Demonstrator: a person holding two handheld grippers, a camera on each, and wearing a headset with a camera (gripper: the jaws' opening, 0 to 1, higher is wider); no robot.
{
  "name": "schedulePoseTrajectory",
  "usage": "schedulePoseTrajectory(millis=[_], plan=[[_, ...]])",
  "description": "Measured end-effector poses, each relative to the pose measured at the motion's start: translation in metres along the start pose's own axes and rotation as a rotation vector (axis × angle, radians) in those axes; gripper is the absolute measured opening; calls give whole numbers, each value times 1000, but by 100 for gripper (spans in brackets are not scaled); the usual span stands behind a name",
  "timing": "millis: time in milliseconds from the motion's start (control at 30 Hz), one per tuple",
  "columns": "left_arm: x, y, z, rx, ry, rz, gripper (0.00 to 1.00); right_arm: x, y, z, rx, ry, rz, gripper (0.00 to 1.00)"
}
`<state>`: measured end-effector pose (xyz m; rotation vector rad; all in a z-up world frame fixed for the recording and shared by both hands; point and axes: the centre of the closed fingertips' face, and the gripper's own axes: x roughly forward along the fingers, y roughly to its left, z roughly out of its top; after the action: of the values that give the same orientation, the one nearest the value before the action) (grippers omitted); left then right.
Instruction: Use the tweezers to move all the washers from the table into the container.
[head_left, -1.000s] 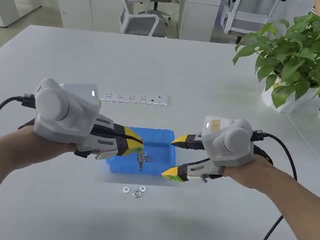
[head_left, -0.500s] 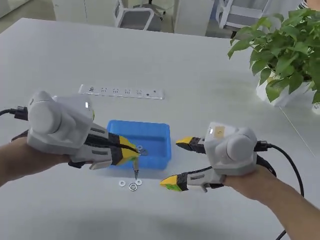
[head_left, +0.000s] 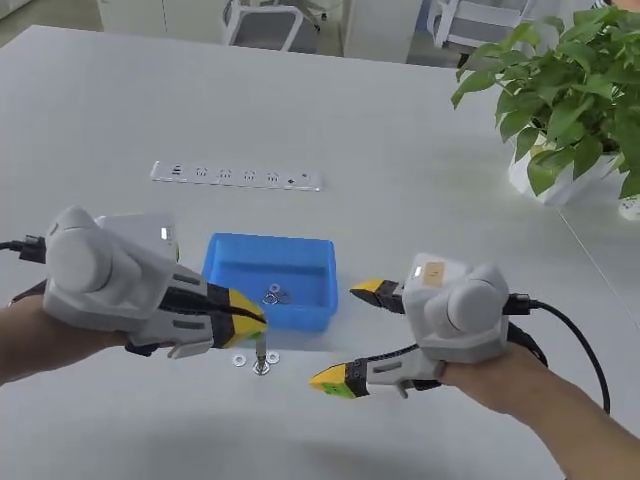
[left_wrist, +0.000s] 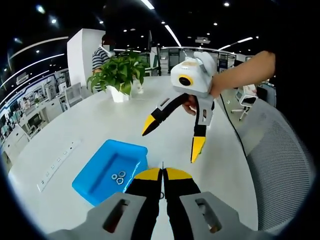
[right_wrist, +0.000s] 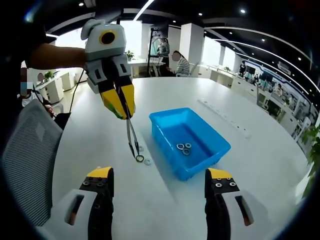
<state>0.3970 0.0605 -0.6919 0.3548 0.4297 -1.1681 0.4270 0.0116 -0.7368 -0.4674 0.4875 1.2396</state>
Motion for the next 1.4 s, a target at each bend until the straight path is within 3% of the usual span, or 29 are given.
schedulePoseTrajectory(millis=[500, 733, 933, 1233, 1400], plan=[[4, -1, -3, -3, -13, -18, 5, 3, 1, -4, 13, -1, 2, 75], [3, -4, -3, 21, -7, -47, 5, 11, 8, 1, -4, -11, 34, 72], [3, -3, -3, 24, 0, -68, 5, 21, 19, 3, -43, -9, 84, 66], [3, 0, -5, 1, -2, -94, 5, 43, 36, 8, -100, 10, 187, 48], [3, 0, -6, -8, -1, -111, 5, 53, 39, 12, -120, 9, 218, 38]])
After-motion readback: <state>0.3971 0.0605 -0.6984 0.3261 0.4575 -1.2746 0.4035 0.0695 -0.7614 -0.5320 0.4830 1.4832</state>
